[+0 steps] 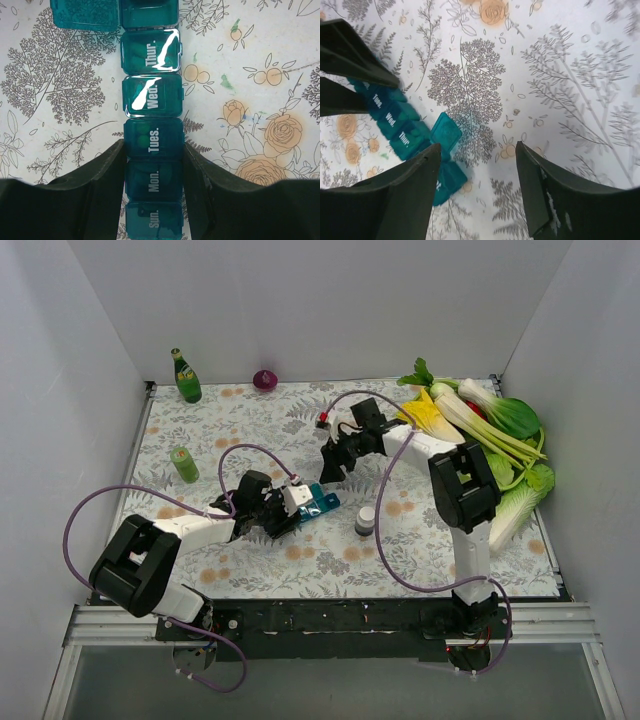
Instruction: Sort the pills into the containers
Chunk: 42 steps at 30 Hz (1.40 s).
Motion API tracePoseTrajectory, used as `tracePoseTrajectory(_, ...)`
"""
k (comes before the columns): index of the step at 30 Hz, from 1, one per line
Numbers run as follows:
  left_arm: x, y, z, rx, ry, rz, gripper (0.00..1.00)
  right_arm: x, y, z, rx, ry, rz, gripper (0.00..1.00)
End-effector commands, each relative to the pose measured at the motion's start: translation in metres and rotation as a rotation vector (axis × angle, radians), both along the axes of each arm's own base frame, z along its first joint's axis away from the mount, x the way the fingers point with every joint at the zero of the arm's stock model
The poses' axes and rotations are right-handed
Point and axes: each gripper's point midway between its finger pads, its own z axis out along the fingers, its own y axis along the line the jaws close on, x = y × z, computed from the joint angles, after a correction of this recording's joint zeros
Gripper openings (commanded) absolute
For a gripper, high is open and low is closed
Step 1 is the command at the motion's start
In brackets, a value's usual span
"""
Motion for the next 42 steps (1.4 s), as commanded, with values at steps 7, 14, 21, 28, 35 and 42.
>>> tracePoseTrajectory(7, 0.018, 0.002, 0.028, -0.017, -0.023, 0.129, 0.77, -0.023, -0.048, 0.114, 0.065, -0.257, 0.133, 0.74)
tracePoseTrajectory(14, 0.020, -0.006, 0.082, -0.183, -0.008, 0.239, 0.98, -0.070, -0.092, 0.129, 0.032, -0.399, 0.120, 0.76)
tracePoseTrajectory(21, -0.006, -0.053, 0.166, -0.577, 0.273, 0.280, 0.98, -0.063, -0.152, 0.141, 0.072, -0.429, -0.182, 0.93)
tracePoseTrajectory(28, -0.024, -0.118, 0.169, -0.556, 0.329, 0.204, 0.98, -0.081, -0.185, 0.131, 0.160, -0.361, -0.233, 0.92)
tracePoseTrajectory(35, -0.012, -0.161, 0.158, -0.405, 0.202, 0.232, 0.98, -0.077, -0.196, 0.124, 0.184, -0.318, -0.288, 0.92)
tracePoseTrajectory(42, -0.008, -0.187, 0.115, -0.183, 0.181, 0.322, 0.97, -0.077, -0.197, 0.121, 0.203, -0.285, -0.295, 0.91)
